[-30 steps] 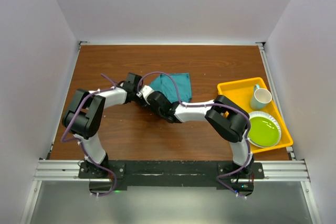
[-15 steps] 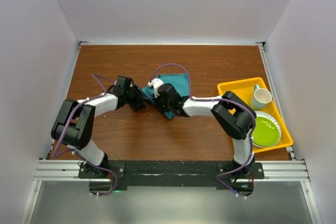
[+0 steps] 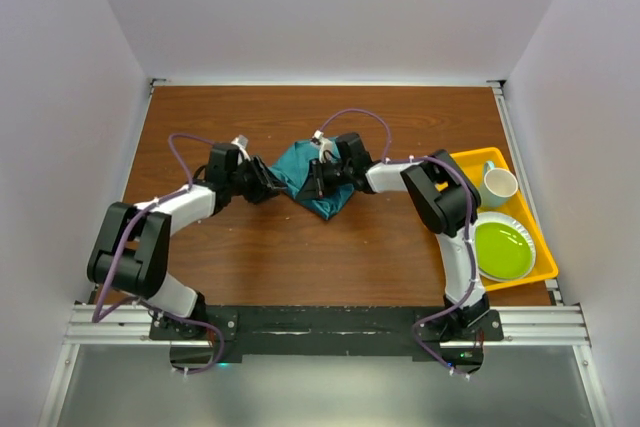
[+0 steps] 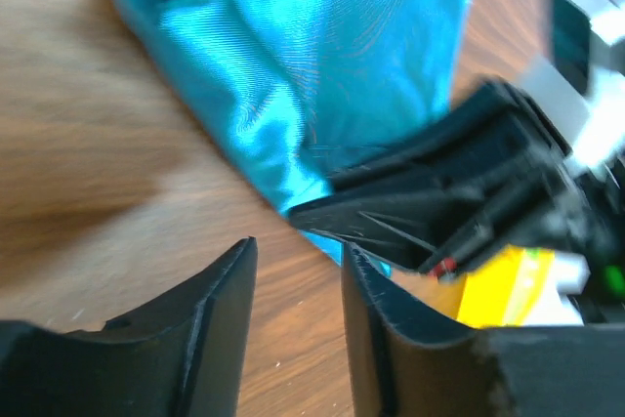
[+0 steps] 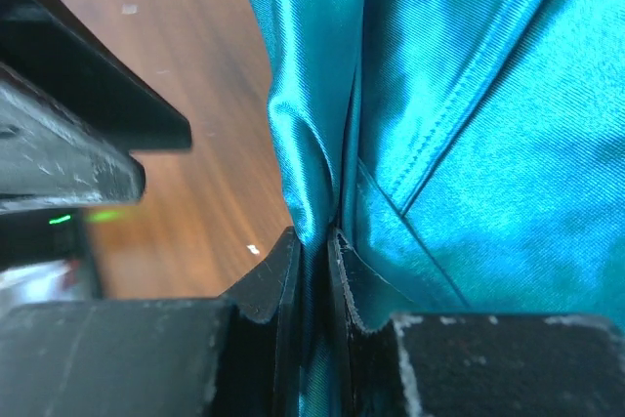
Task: Fold the napkin, place the utensils inside, and roll it up
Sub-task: Roll the napkin with the utensil
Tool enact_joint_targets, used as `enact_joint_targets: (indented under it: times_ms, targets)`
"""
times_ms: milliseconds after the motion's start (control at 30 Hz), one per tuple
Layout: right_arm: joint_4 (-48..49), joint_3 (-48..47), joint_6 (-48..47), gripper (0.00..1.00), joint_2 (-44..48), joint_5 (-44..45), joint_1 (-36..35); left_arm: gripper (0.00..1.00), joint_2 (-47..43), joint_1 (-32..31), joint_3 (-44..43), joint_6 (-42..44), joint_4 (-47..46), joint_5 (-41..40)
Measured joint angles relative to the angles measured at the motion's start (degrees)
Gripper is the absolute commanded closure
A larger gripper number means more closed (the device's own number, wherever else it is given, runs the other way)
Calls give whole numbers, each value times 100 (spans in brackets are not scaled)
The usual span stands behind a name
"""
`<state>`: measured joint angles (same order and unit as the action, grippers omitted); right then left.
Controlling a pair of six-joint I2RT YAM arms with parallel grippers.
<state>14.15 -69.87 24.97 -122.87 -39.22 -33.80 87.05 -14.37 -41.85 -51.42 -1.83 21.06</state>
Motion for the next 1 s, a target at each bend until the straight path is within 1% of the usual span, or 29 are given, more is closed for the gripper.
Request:
enact_joint_targets:
  times_ms: [33,100,200,333,400,567,600,667,733,800,833,900,933,1000]
  targets:
    - [-26,-94,144,100,-116,-271,81,65,48,0,26,-17,-142,90]
    - [-24,-221,398,100,-317,-699,212,69,256,0,63,-59,-501,365]
    - [-31,-323,857,100,-584,-1368,422,78,643,0,63,-149,-1003,669]
    - [-339,-549,1191,100,-883,-2094,654,86,1093,0,61,-267,-1534,927]
    - [-590,-717,1239,100,-975,-2251,713,90,1296,0,57,-354,-1808,1012]
    - [-1355,-1156,1180,100,-1189,-2542,796,96,1790,0,7,-625,-2448,1150]
    - [-1480,-1211,1152,97,-1211,-2551,804,98,1862,2,2,-673,-2573,1191]
    - [-1652,-1263,1080,94,-1222,-2555,828,100,1958,9,-20,-769,-2734,1250]
    - [-1805,-1300,986,87,-1224,-2577,848,100,2039,11,-68,-824,-2833,1261]
    - [-1998,-1351,839,80,-1226,-2583,855,100,2122,13,-144,-870,-2844,1215]
    - [-2096,-1381,772,73,-1226,-2568,857,100,2164,17,-181,-890,-2815,1207]
    - [-2481,-1510,625,66,-1226,-2485,857,100,2229,17,-278,-898,-2717,1174]
    - [-2721,-1602,553,60,-1226,-2459,859,100,2249,17,-299,-890,-2667,1145]
    - [-3217,-1810,378,55,-1211,-2358,857,100,2271,24,-304,-894,-2614,1152]
